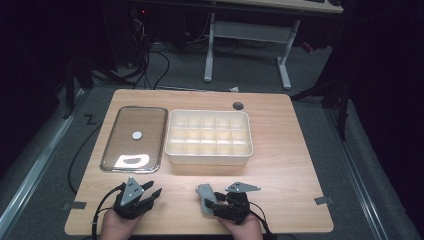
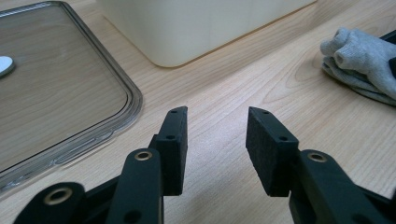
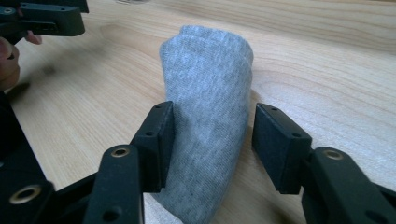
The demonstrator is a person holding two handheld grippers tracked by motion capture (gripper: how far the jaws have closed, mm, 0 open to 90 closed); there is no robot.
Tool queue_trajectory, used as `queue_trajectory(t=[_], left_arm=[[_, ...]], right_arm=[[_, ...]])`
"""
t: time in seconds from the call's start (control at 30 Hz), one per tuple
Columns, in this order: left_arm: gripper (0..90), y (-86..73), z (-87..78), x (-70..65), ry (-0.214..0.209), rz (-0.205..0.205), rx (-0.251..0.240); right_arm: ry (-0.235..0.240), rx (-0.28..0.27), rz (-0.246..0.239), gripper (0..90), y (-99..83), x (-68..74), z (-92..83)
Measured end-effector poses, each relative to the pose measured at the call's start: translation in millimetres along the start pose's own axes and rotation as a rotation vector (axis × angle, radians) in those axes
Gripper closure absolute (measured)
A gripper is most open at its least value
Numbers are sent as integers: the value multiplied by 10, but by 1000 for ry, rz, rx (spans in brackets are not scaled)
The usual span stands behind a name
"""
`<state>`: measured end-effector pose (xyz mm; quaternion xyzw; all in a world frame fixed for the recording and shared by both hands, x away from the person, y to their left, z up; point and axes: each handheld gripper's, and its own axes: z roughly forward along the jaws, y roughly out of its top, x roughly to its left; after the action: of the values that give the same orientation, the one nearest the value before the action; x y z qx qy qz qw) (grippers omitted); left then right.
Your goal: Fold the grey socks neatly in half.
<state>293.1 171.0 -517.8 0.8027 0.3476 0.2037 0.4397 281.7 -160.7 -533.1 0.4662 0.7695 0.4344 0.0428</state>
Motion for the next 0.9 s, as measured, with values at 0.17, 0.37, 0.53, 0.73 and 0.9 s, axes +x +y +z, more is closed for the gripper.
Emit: queue_trajectory(t=[0.17,0.37,0.53,0.73,0.9], left_arm=[[591,-15,-12,41,3,-14,-2],[590,-19,-8,55,5,-17,-1],[589,-18,-6,44,6,-11,-2],[586,-15,-10,42,8,-5,-1],[579,-17,-19,35,11,3,-3]], right_arm=[[6,13,-19,576,9,40,-4],[37,31,-18,610,7,49,12],[25,21,-58,681,18,88,-20],[-17,18,-77,683,46,50,-102],[-75,37,-79,684,72,-7,-192]])
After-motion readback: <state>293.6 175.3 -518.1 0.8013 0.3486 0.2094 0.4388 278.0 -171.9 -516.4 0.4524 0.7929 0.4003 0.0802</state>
